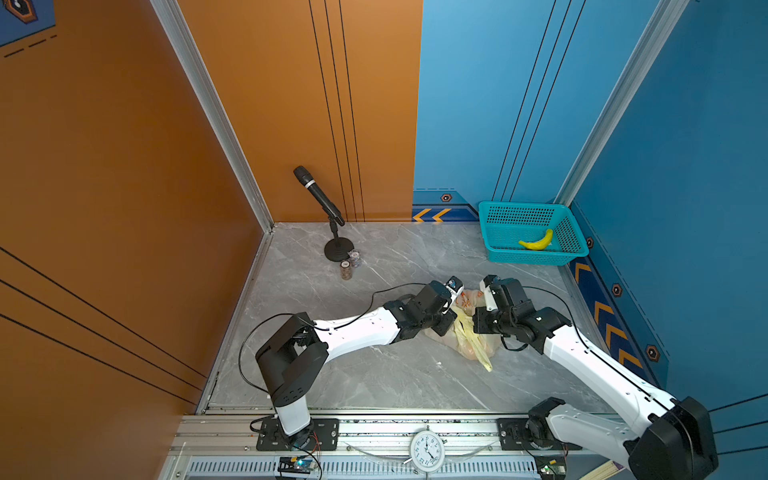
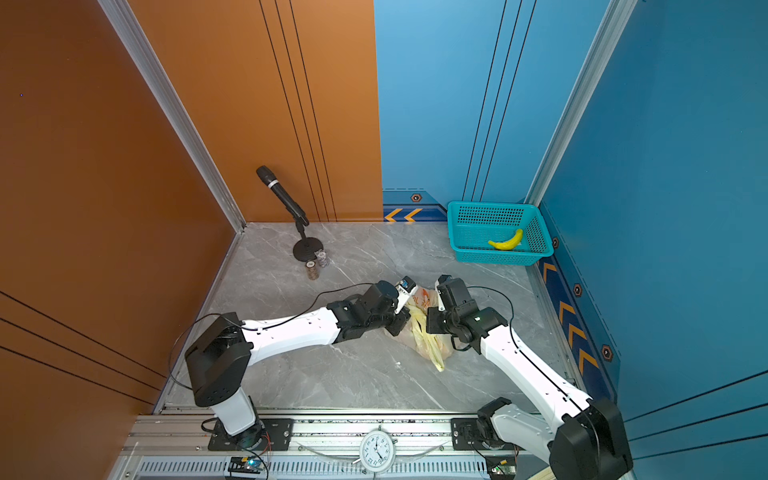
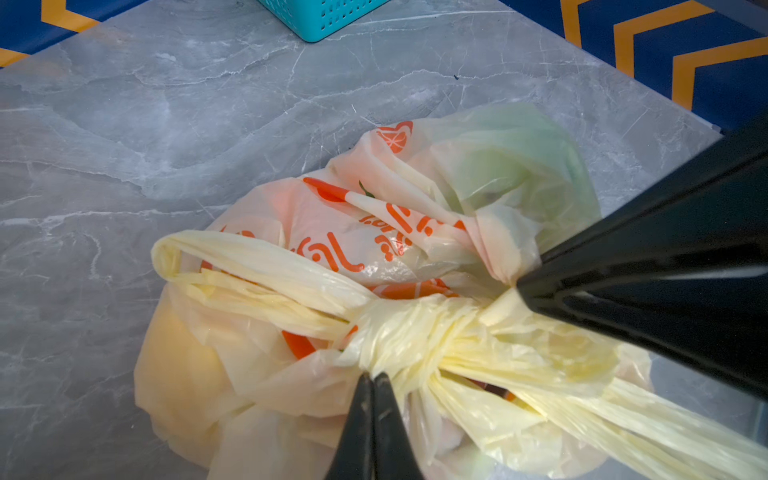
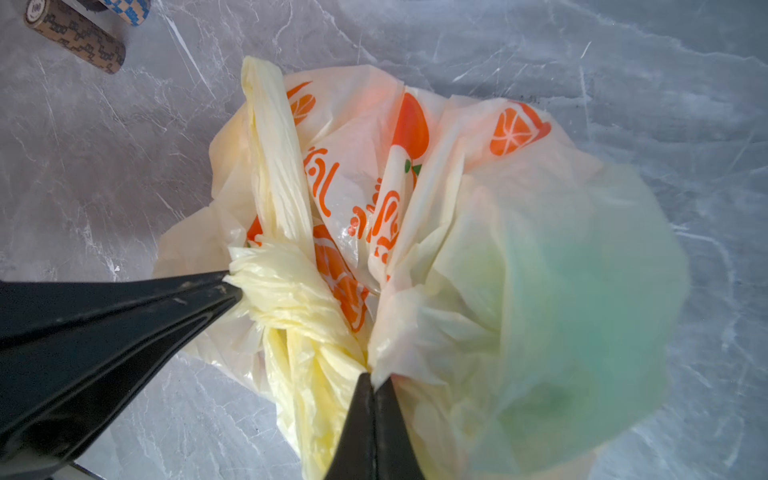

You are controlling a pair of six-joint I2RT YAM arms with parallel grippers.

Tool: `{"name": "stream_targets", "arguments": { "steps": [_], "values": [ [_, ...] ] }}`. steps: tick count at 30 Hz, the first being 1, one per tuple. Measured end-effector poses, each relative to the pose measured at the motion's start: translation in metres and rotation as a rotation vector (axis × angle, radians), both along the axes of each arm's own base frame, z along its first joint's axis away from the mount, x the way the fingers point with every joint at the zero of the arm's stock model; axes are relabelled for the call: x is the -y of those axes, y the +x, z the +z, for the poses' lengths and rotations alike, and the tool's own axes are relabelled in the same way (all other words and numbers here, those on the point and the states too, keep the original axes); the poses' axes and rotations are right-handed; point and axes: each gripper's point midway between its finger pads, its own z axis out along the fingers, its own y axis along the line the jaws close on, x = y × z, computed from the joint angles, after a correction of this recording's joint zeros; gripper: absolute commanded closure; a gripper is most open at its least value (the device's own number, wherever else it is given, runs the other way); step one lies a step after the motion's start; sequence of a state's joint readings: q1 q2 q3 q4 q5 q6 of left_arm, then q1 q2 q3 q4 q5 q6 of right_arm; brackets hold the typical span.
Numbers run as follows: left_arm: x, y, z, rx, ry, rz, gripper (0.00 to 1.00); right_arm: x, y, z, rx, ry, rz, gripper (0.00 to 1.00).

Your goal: Untie the knot of the plastic bag and take out the fruit

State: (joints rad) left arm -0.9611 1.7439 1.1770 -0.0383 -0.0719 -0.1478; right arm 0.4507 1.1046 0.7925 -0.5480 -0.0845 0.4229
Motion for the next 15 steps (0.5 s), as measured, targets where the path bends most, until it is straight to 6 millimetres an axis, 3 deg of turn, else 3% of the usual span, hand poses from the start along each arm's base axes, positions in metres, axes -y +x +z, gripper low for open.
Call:
{"name": "stream_targets", "arguments": {
  "steps": [15],
  "values": [
    [-0.035,0.016,0.016,0.039,-0.014,0.086,1.00,0.025,0.003,0.009,0.065,-0.010,-0.098,1.00]
  ]
}}
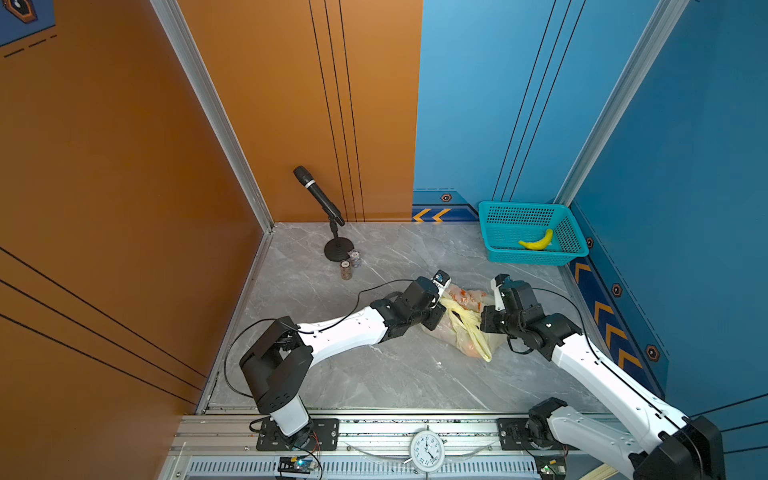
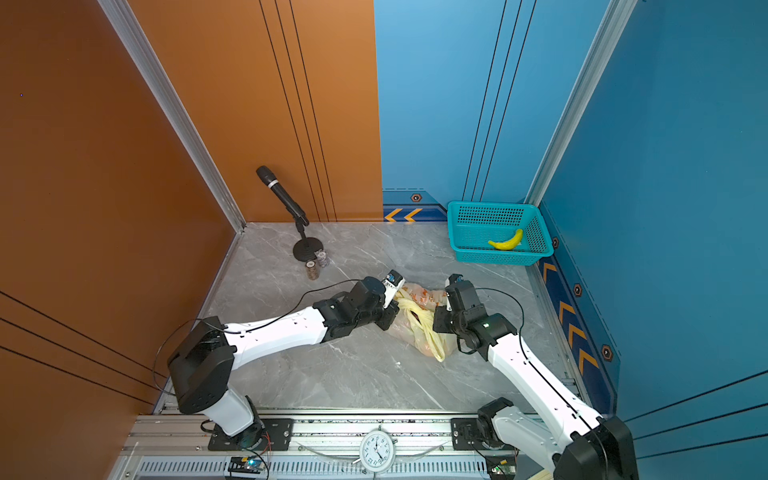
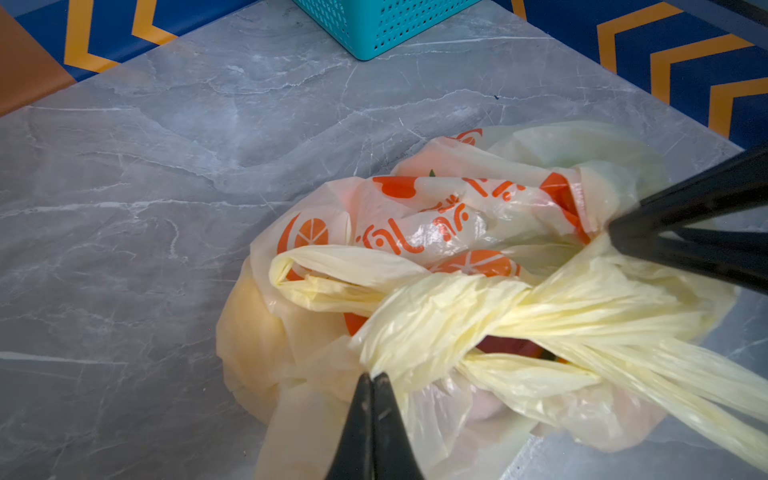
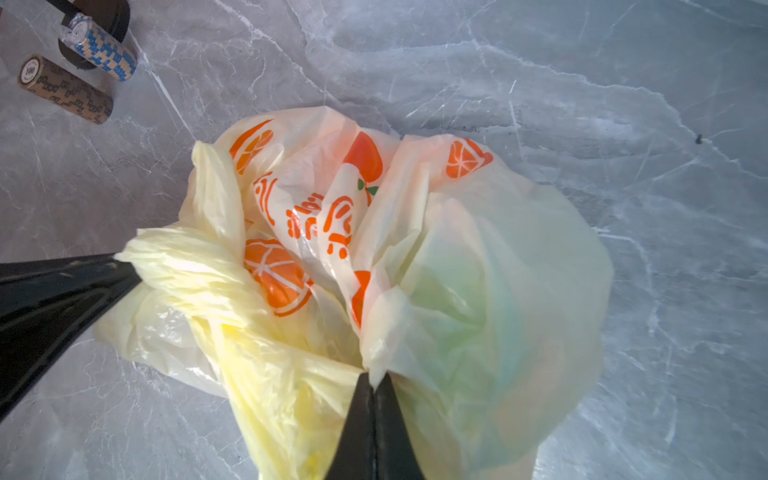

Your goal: Untie the knot of the plastic bag and take out the fruit

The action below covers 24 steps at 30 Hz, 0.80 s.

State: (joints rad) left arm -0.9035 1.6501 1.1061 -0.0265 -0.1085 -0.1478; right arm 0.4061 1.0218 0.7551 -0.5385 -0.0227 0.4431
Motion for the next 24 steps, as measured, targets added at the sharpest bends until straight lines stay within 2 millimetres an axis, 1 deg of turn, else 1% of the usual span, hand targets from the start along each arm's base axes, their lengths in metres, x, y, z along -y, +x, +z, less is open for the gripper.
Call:
{"name": "stream_targets", "arguments": {
  "steps": [4,9,14,19,21,23,24],
  "values": [
    [-0.009,0.005,0.002,0.004,0.000,0.022,1.00,0.007,0.000,0.001,0.007,0.005,-0.026,1.00],
    [-0.023,0.011,-0.001,0.005,0.009,0.057,1.00,0.018,0.000,-0.002,0.009,0.015,-0.071,1.00],
    [-0.045,0.015,-0.004,-0.002,0.001,0.110,1.00,0.029,0.001,-0.005,0.019,0.037,-0.131,1.00],
    [-0.066,0.019,-0.014,-0.023,-0.023,0.171,1.00,0.035,0.004,-0.003,0.028,0.061,-0.164,1.00],
    [-0.070,0.018,-0.019,-0.033,-0.029,0.187,1.00,0.034,0.003,-0.003,0.024,0.071,-0.161,0.97],
    [-0.072,0.017,-0.020,-0.037,-0.037,0.194,0.90,0.033,0.003,-0.003,0.024,0.077,-0.159,0.88],
    [-0.072,0.017,-0.018,-0.033,-0.043,0.191,0.83,0.033,0.003,-0.001,0.028,0.085,-0.160,0.81]
  ]
}}
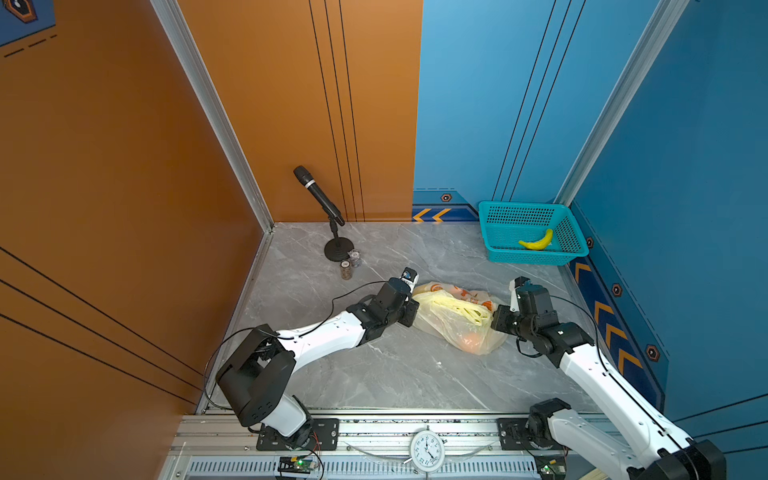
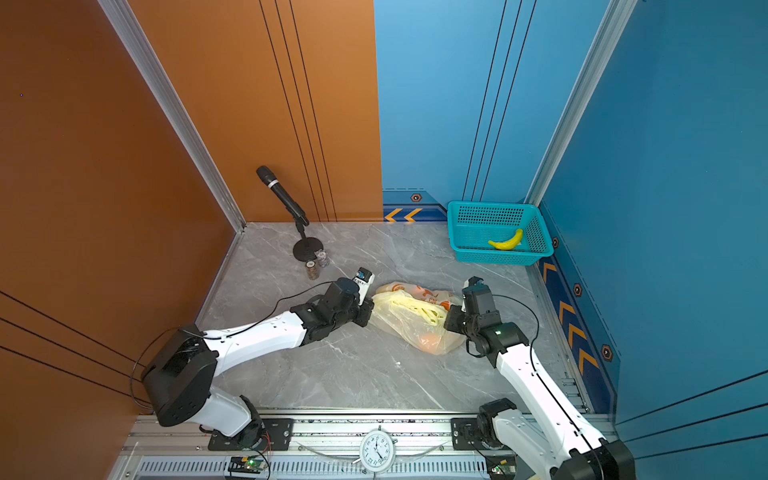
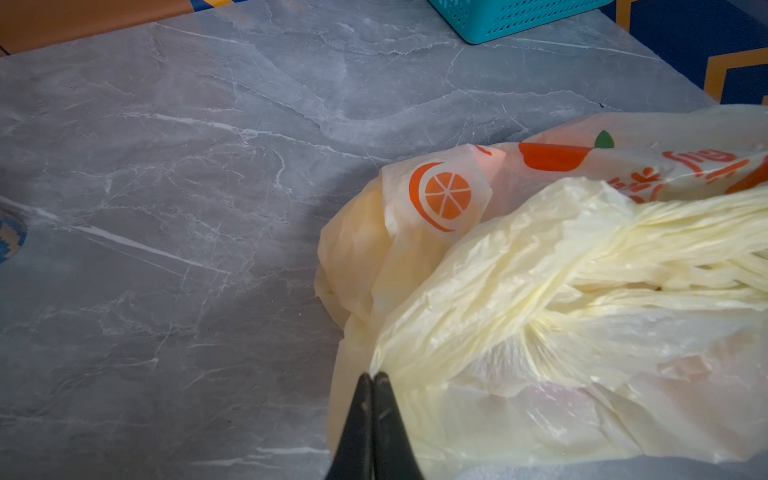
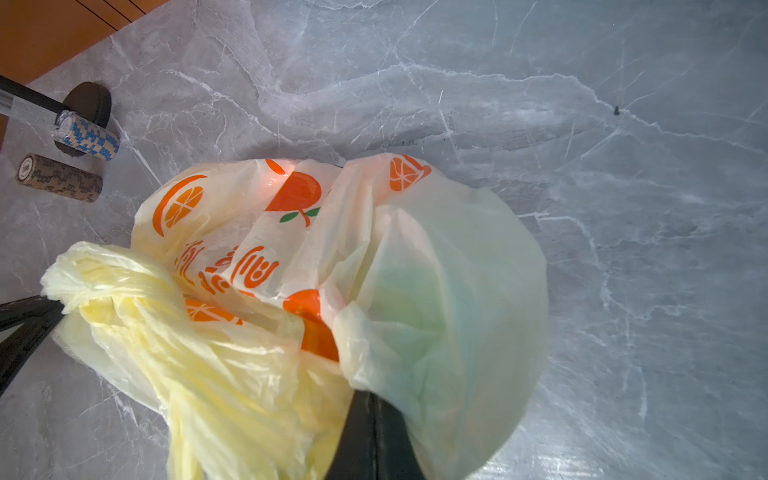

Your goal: Untie the knot of the plastic bag and take out the fruit

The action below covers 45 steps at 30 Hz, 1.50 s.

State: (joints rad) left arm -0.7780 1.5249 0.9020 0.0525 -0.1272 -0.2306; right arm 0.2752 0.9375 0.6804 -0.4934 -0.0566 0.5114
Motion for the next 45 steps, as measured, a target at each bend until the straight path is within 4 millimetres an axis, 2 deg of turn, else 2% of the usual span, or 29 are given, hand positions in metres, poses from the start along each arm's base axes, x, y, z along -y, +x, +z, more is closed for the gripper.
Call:
{"name": "stream_targets", "arguments": {
  "steps": [1,3,8,12,15,17,21,22,25,28,33,37,41,45],
  "values": [
    [0.000,0.000,0.003,0.007,-0.005,-0.001,0.76,0.000,0.000,0.002,0.007,0.005,0.000,0.73],
    [0.001,-0.001,0.015,0.027,-0.028,-0.006,0.70,-0.004,-0.002,0.009,0.030,0.023,0.014,0.64],
    [0.014,-0.003,0.046,0.074,-0.059,-0.065,0.62,-0.023,-0.004,0.034,0.100,0.037,0.095,0.51],
    [0.034,-0.001,0.074,0.099,-0.060,-0.149,0.54,-0.038,0.001,0.059,0.150,0.035,0.161,0.46],
    [0.050,0.001,0.088,0.112,-0.053,-0.225,0.45,-0.052,0.008,0.068,0.152,0.020,0.217,0.46],
    [0.058,-0.001,0.088,0.103,-0.034,-0.278,0.38,-0.060,0.010,0.067,0.138,0.011,0.253,0.45],
    [0.074,-0.007,0.076,0.042,0.012,-0.399,0.32,-0.075,0.009,0.052,0.075,-0.009,0.329,0.38],
    [0.077,-0.007,0.071,0.026,0.025,-0.421,0.30,-0.078,0.008,0.046,0.054,-0.020,0.345,0.39],
    [0.082,-0.006,0.056,-0.022,0.053,-0.456,0.30,-0.084,0.006,0.031,-0.003,-0.052,0.385,0.50],
    [0.083,-0.004,0.043,-0.065,0.072,-0.472,0.31,-0.086,0.005,0.021,-0.035,-0.074,0.404,0.56],
    [0.088,-0.009,0.024,-0.133,0.075,-0.516,0.37,-0.087,0.005,0.014,-0.052,-0.088,0.411,0.49],
    [0.087,-0.012,0.008,-0.181,0.090,-0.520,0.56,-0.087,0.005,0.002,-0.090,-0.107,0.424,0.53],
    [0.084,-0.009,0.007,-0.192,0.090,-0.501,0.77,-0.087,0.001,-0.013,-0.146,-0.128,0.437,0.58],
    [0.081,-0.002,0.007,-0.187,0.092,-0.453,0.93,-0.088,0.000,-0.017,-0.165,-0.133,0.439,0.49]
  ]
}}
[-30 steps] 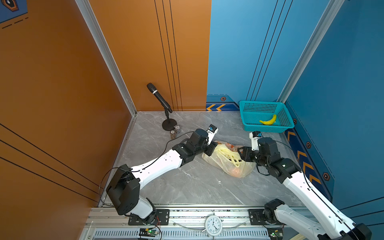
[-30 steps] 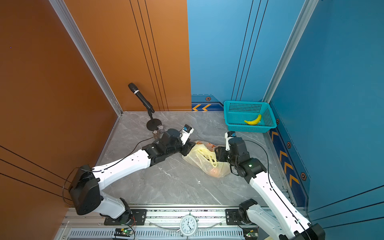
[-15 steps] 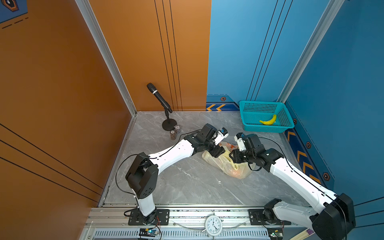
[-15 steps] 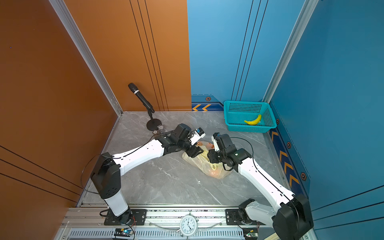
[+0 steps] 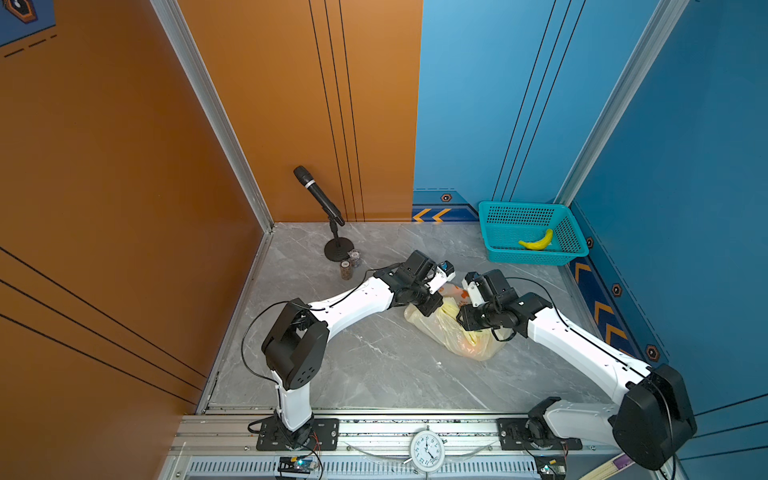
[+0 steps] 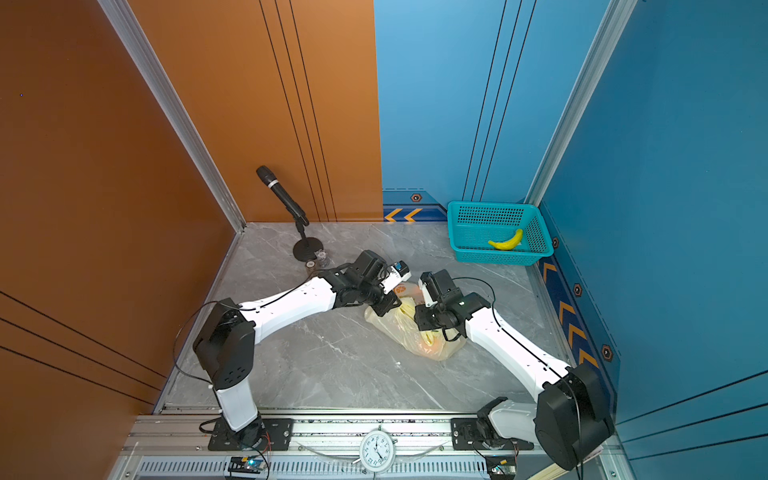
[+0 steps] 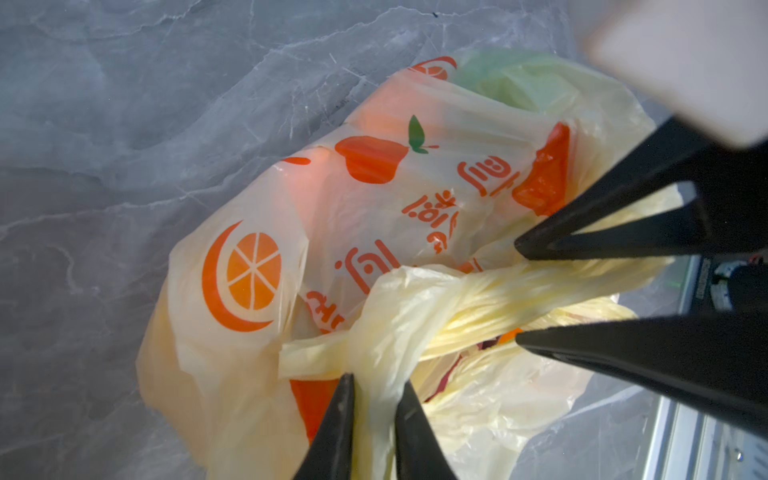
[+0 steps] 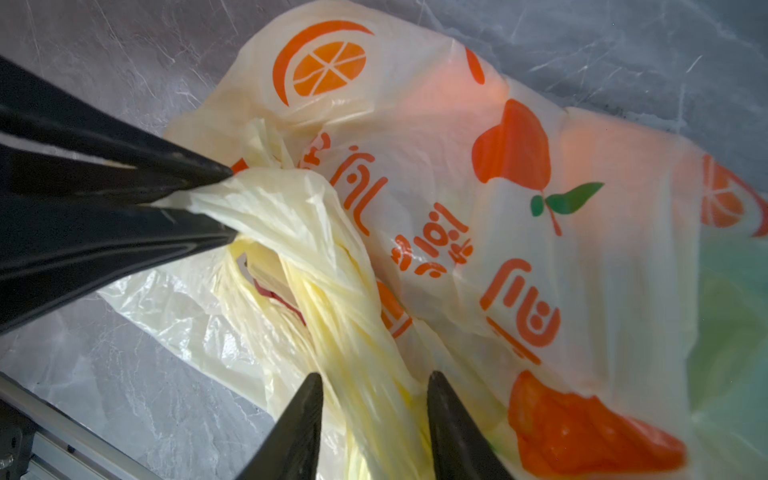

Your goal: Untie the knot of the plastic bag and take out the fruit

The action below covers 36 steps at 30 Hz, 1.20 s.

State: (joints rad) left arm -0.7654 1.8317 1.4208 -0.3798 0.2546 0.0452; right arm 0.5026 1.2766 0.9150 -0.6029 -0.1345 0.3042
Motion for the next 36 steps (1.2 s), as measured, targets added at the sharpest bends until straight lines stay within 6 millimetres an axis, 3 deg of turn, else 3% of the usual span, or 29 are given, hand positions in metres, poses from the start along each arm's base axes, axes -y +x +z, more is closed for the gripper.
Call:
{"name": "stream_targets", "arguments": {
  "steps": [2,8,13,19,24,31,36],
  "values": [
    [0.000,0.004,0.002,0.014,-0.008,0.025,0.98,0.000,0.000,0.000,0.003,-0.005,0.010,0.51],
    [-0.010,0.010,0.017,0.058,-0.043,0.108,1.00,0.005,-0.001,-0.001,0.006,-0.031,0.001,0.80],
    [-0.021,0.018,0.034,0.107,-0.074,0.186,1.00,0.013,-0.005,0.018,0.084,-0.014,-0.019,0.96],
    [-0.042,0.028,0.042,0.127,-0.090,0.286,1.00,0.025,-0.008,0.048,0.220,0.035,-0.069,1.00],
    [-0.063,0.050,0.051,0.125,-0.143,0.385,1.00,0.030,-0.009,0.072,0.328,0.094,-0.094,1.00],
    [-0.070,0.073,0.058,0.111,-0.208,0.446,1.00,0.018,-0.021,0.118,0.484,0.287,-0.054,1.00],
    [-0.067,0.102,0.067,0.113,-0.269,0.481,1.00,-0.004,-0.038,0.112,0.471,0.368,0.043,0.97]
  ]
}}
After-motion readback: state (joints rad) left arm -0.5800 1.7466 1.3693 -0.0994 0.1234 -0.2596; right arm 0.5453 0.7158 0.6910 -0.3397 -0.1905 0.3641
